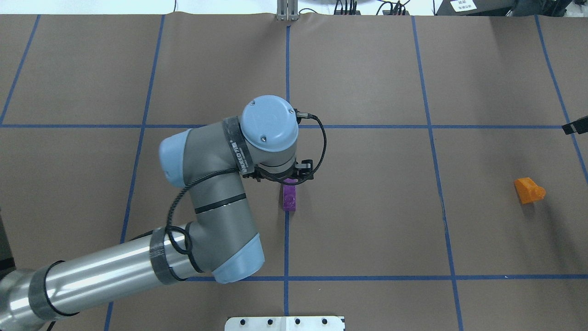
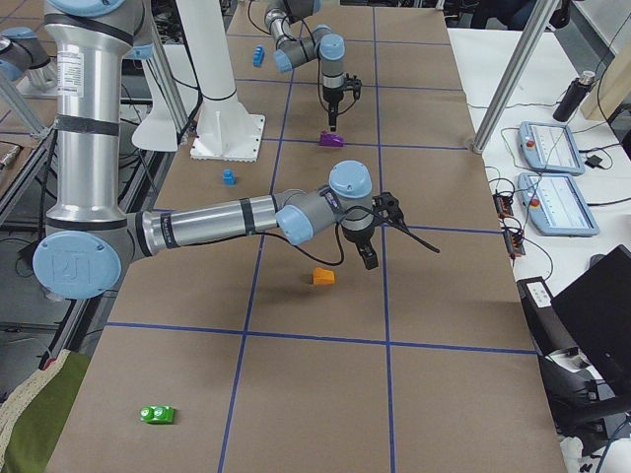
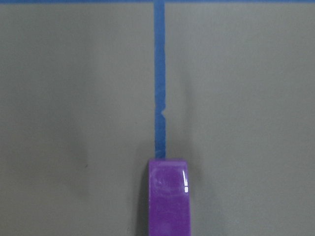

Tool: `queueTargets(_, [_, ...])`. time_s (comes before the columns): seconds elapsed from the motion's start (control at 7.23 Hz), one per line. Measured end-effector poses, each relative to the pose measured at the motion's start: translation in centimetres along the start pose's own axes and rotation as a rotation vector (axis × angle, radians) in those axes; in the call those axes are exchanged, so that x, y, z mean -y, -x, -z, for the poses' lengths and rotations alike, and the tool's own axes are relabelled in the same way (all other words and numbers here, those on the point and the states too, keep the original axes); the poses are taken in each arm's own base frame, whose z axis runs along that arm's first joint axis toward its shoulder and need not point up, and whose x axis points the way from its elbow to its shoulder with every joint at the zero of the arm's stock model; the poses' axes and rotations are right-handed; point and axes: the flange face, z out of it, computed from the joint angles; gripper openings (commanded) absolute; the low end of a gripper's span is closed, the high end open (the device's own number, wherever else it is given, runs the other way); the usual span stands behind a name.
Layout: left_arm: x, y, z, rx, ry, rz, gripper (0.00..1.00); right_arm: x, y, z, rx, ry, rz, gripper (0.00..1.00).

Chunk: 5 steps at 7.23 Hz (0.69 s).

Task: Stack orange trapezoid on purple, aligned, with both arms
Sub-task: 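Release the purple block and raise the left gripper while the right gripper approaches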

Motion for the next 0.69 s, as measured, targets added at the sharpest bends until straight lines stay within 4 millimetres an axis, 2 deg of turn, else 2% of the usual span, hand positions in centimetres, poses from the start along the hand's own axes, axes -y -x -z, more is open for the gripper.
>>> queueTargets(0.14, [0.0,4.7,3.2,0.023,-0.006,-0.072,1.00,-1.4,-0.6,-0.4,-0.005,0.020,-0.018,1.00])
queueTargets(0.28, [0.5,11.1,6.0,0.043,-0.007,-0.142,1.00,-3.3,-1.2,-0.8,-0.006,0.038,-0.033,0.97])
queueTargets(0.55, [4.7,27.0,10.3,0.088,0.020,-0.286,1.00,-7.3,-1.5,-1.9,0.002,0.040,-0.121,0.95])
queueTargets(0.69, [6.9,35.1,12.2,0.114,0.028,-0.356,1.00,-8.2,0.0,-3.3,0.002,0.033,-0.183,0.98])
